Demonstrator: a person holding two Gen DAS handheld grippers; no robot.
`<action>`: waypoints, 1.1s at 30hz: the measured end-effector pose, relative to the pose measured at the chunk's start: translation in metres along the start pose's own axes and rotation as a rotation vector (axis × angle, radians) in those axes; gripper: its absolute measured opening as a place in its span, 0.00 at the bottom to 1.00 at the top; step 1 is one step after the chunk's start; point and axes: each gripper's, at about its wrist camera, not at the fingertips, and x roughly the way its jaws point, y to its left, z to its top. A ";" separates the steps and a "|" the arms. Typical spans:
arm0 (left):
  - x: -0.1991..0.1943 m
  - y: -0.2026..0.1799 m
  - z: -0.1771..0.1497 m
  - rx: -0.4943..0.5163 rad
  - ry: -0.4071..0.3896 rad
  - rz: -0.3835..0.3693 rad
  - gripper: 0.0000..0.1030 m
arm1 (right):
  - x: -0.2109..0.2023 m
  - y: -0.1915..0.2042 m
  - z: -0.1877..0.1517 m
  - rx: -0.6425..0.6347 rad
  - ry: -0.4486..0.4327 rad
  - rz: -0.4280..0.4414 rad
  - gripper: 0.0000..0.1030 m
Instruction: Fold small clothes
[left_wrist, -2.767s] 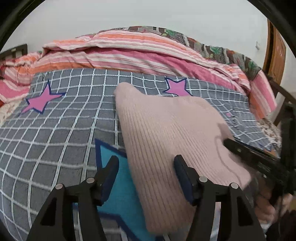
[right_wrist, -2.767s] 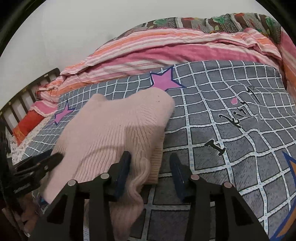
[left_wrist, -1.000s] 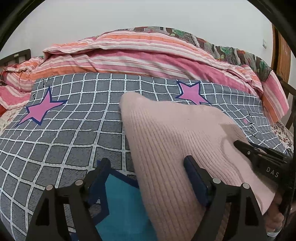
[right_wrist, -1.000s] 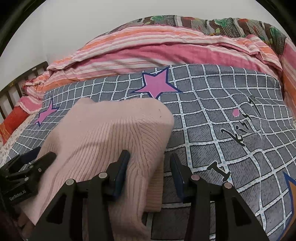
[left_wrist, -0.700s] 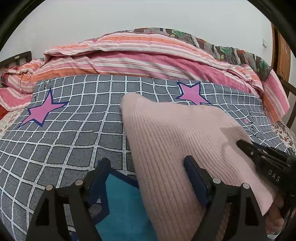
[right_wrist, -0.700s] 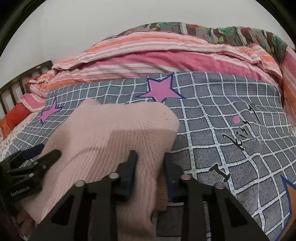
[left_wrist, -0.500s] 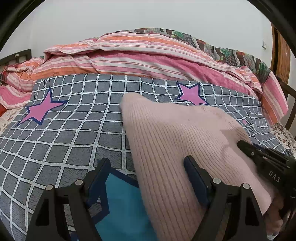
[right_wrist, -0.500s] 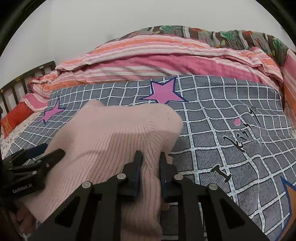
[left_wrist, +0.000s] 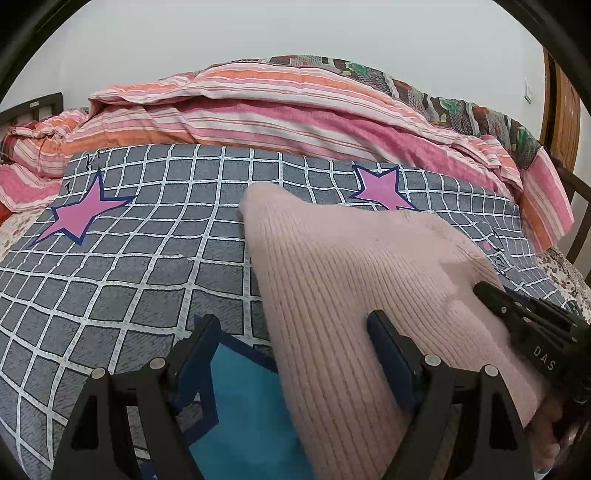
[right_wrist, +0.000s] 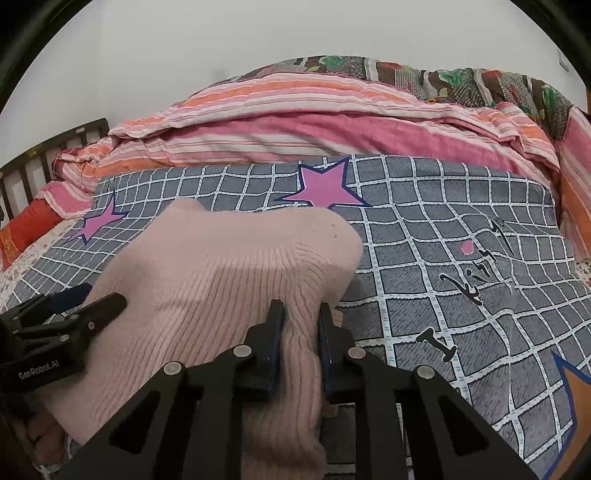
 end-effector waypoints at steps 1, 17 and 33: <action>0.000 0.000 0.000 0.001 0.000 0.000 0.80 | 0.000 -0.001 0.000 0.002 -0.001 0.004 0.16; -0.008 0.009 -0.003 -0.050 -0.041 -0.083 0.79 | -0.014 -0.013 -0.002 0.060 -0.072 0.075 0.12; -0.006 0.014 -0.004 -0.085 -0.035 -0.115 0.80 | -0.009 -0.024 -0.001 0.118 -0.030 0.066 0.37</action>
